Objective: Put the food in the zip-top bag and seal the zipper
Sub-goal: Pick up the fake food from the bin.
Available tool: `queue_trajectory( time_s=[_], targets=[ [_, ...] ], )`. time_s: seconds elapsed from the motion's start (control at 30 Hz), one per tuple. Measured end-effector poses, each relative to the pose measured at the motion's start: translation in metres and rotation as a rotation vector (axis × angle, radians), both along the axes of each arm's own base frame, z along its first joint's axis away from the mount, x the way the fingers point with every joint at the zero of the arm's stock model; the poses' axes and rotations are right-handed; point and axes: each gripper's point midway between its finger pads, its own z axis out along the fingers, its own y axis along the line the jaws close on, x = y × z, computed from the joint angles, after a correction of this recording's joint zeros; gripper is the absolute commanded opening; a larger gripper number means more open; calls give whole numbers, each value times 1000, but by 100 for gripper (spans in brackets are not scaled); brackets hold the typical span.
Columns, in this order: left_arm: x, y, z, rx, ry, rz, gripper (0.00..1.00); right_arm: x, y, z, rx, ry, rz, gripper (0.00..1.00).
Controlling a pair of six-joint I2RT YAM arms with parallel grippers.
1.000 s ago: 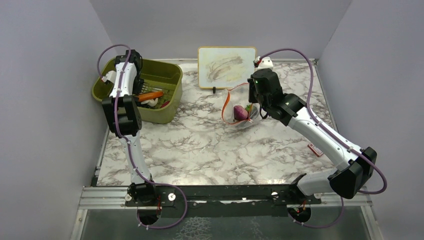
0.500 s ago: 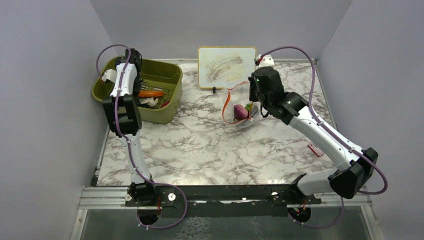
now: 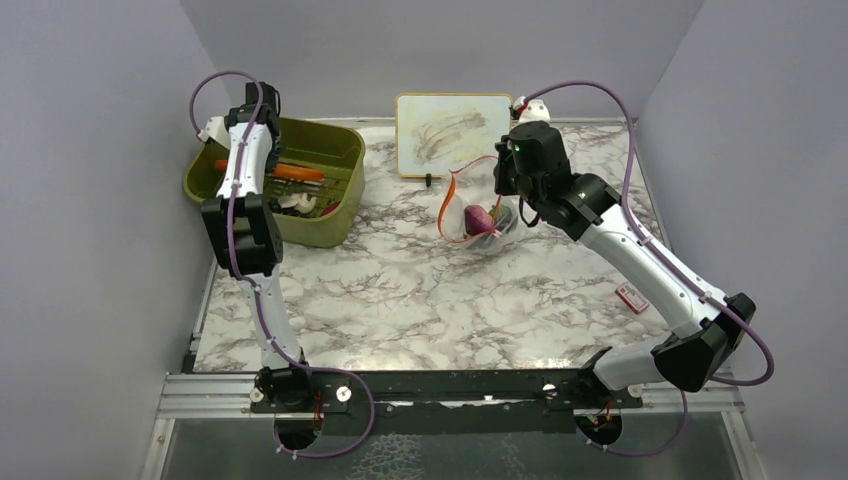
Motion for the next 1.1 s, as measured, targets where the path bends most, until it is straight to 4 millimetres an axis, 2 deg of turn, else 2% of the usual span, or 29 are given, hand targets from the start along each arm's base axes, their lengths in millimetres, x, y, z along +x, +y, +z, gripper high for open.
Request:
queue_trajectory(
  time_s=[0.07,0.2,0.27,0.4,0.57,0.73,0.83,0.9,0.97,1.1],
  targets=[
    [6,0,18,31,-41,-40,0,1,5,8,25,-3,11,1],
    [16,-3,69,136,-128,-154,0,1,10,8,43,24,10,1],
    [19,-11,92,184,-167,-209,0,1,14,7,58,39,16,1],
    [21,-27,126,267,-211,-295,0,0,27,4,107,74,47,1],
    [22,-48,145,363,-204,-381,0,-6,44,7,160,116,112,1],
    [23,-77,162,491,-193,-503,0,-15,57,24,214,139,180,1],
    [15,-98,175,559,-219,-601,0,-20,61,28,235,151,207,1],
    [2,-110,186,596,-267,-678,0,-23,62,25,246,169,210,1],
    [-13,-112,198,625,-320,-716,0,-28,61,19,262,184,208,1],
    [-46,-110,238,697,-500,-752,0,-39,60,9,318,203,205,1]
  ],
)
